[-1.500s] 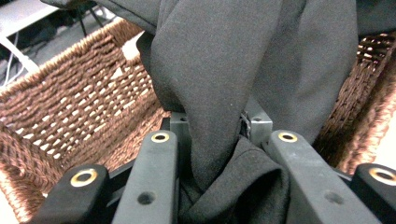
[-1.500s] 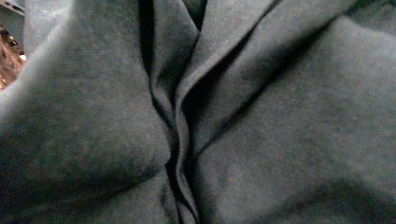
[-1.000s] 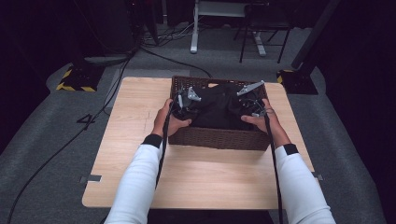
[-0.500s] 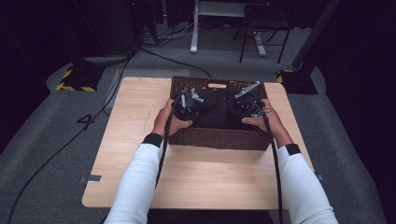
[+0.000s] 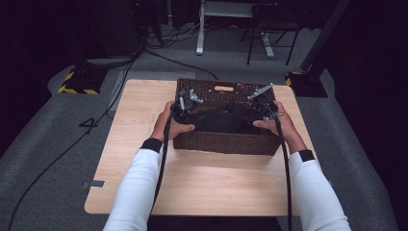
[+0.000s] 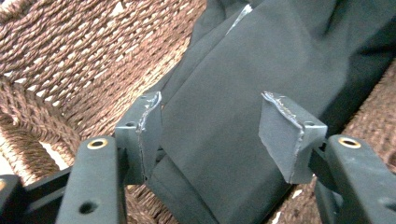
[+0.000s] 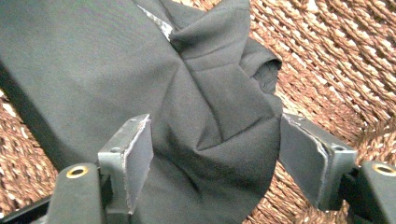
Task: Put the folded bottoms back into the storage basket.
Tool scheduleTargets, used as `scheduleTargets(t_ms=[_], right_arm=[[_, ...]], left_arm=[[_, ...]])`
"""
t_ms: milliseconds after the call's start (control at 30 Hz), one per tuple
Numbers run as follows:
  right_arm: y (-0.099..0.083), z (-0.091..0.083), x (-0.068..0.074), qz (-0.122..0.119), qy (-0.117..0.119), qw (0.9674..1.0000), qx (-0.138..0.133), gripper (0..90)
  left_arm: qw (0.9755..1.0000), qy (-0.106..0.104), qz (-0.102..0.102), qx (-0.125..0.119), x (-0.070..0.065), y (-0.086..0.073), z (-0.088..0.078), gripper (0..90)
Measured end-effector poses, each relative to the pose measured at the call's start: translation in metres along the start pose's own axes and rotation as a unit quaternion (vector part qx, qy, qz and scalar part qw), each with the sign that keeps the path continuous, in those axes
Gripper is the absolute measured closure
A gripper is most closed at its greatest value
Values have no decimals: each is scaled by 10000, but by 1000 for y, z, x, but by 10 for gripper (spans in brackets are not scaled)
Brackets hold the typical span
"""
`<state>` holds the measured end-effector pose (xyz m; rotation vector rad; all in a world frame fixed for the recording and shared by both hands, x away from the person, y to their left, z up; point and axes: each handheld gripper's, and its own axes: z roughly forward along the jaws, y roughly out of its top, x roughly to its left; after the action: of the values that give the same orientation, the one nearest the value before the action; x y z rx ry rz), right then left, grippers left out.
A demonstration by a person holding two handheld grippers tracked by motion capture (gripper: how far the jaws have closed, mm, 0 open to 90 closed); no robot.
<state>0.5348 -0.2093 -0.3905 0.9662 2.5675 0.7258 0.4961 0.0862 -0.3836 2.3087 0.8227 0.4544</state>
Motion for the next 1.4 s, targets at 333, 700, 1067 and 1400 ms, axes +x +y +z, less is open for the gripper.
scheduleTargets(t_ms=[333,700,1067,1400], right_arm=[[-7,-15,9,-171,-20,9993,-343,263],[-16,-39,17,-210,-152,9965,-797,259],[-27,-63,26,-329,-275,9936,-1043,262],[-41,-77,36,-403,-272,9922,-1147,265]], left_arm=[[9997,131,28,-221,-7,-1,-11,233],[9986,146,201,-475,-16,-4,-36,214],[9976,95,376,-566,-24,-13,-55,181],[9965,152,605,-565,-32,-25,-68,171]])
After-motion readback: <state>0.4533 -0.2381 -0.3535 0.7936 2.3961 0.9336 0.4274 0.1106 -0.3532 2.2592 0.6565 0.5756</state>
